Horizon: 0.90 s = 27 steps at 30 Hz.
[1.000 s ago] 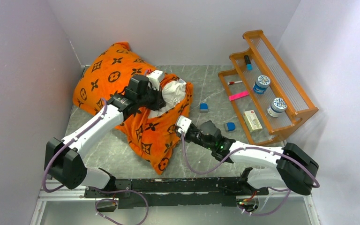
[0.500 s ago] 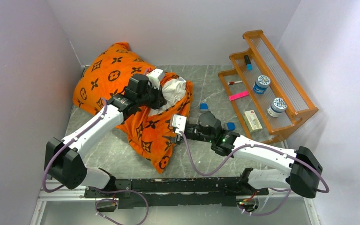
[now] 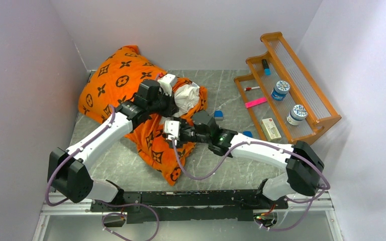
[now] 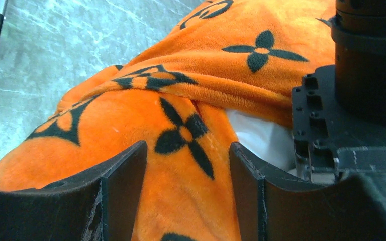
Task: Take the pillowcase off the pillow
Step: Remove the pillow from the pillowcase.
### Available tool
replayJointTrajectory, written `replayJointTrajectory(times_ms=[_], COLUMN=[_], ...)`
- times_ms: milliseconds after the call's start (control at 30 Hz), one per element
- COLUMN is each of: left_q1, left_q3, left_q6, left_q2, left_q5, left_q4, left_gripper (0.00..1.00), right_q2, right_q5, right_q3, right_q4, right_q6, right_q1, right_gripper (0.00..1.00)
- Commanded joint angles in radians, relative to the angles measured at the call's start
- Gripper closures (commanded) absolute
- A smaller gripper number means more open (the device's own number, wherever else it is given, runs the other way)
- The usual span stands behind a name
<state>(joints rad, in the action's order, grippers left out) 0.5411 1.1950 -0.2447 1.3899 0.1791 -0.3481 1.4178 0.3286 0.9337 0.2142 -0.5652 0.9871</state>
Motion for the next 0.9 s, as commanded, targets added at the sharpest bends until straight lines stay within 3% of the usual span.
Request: replayJointTrajectory(times_ms=[0, 233, 400, 600, 767, 867], left_q1=[-0.023, -0.023, -0.023, -0.023, -0.024, -0.023], left_q3=[0.022, 0.022, 0.024, 0.024, 0.020, 0.022], left_q6=[0.031, 0.030, 0.032, 0.032, 0.032, 0.032], left_q2=[-0.047, -0.052, -0.053, -0.055, -0.056, -0.053], left_q5=[-0.077, -0.071, -0.079, -0.089, -0.107, -0.111], left_q4=[0.135, 0.136, 0.133, 0.132, 0.132, 0.128], left_gripper=[0.95, 0.95, 0.95, 0.95, 0.95, 0.95], right_q2=[0.048, 0.116, 0.115, 0.034, -0.013, -0.032], right_q5=[-0.020, 0.013, 0.077, 0.135, 0.136, 0.138], right_q3=[0.087, 0.138, 0.133, 0.052, 0.017, 0.004], right_q4=[-0.010, -0.083, -0.205, -0.265, -0.366, -0.417], right_q6=[-0.063, -0.055, -0.044, 0.004, 0.001, 0.008], right_q1=[-0.002, -0.004, -0.003, 0.012, 0.043, 0.066], right_gripper=[0.36, 0.41, 0.57, 0.88, 1.00, 1.00])
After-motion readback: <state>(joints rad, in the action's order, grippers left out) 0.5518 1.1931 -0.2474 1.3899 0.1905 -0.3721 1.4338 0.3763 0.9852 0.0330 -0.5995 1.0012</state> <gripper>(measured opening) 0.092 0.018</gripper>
